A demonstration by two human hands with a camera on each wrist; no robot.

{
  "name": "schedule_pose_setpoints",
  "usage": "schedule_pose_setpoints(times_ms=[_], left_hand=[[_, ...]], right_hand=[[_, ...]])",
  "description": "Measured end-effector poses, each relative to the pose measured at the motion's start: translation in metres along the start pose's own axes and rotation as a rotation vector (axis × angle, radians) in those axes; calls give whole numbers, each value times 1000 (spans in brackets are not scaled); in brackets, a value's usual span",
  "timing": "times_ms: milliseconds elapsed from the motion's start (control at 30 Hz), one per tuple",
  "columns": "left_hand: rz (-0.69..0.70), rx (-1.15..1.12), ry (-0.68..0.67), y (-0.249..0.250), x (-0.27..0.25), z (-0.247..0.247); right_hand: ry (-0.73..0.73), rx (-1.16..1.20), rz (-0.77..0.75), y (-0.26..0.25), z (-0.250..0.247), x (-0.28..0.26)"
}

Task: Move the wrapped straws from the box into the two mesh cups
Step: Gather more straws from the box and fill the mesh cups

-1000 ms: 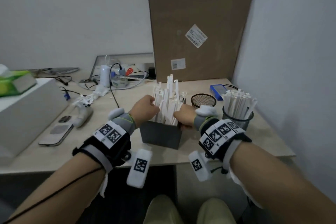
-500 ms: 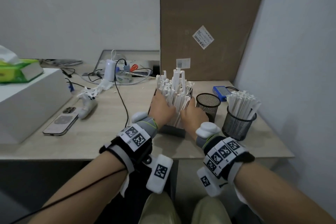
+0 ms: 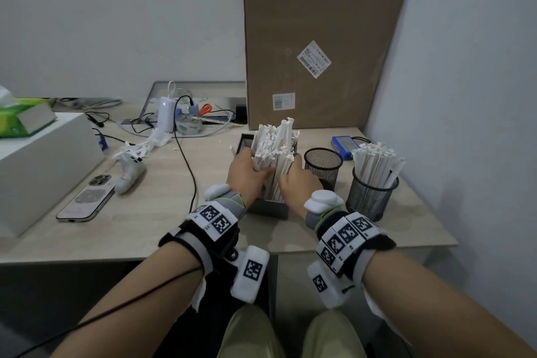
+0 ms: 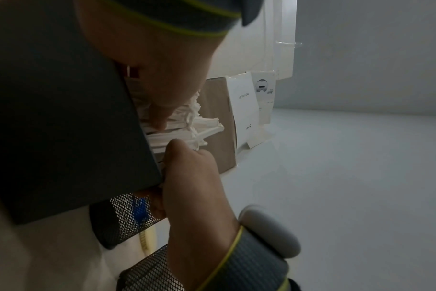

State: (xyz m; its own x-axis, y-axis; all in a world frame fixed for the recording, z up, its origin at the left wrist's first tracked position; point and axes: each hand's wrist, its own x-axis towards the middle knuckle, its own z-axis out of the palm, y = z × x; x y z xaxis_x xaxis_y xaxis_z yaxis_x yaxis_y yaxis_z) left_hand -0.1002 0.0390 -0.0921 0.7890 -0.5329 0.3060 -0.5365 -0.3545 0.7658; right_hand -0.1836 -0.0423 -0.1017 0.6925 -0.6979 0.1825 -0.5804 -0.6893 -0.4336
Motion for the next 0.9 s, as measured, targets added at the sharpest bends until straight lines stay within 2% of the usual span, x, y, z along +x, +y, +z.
schedule_pose_setpoints(times_ms=[100, 233, 467, 567, 800, 867, 900], left_hand=[[62, 23, -26, 0, 3, -1], [-3, -16, -68, 0, 6, -2], [56, -111, -15, 14, 9, -5], [48, -226, 65, 19, 20, -7], [-47, -553, 163, 39, 45, -31], [-64, -630, 168, 43, 51, -40], [-65, -670, 167, 45, 53, -45]], right_hand=[[-7, -4, 6, 0, 0, 2], [-9, 14, 19, 0, -1, 3], [-69, 64, 92, -4, -6, 9], [-137, 76, 136, -3, -9, 18], [-315, 282, 144, 6, -31, 16], [-293, 344, 155, 10, -45, 11], [-221, 392, 157, 12, -53, 9]])
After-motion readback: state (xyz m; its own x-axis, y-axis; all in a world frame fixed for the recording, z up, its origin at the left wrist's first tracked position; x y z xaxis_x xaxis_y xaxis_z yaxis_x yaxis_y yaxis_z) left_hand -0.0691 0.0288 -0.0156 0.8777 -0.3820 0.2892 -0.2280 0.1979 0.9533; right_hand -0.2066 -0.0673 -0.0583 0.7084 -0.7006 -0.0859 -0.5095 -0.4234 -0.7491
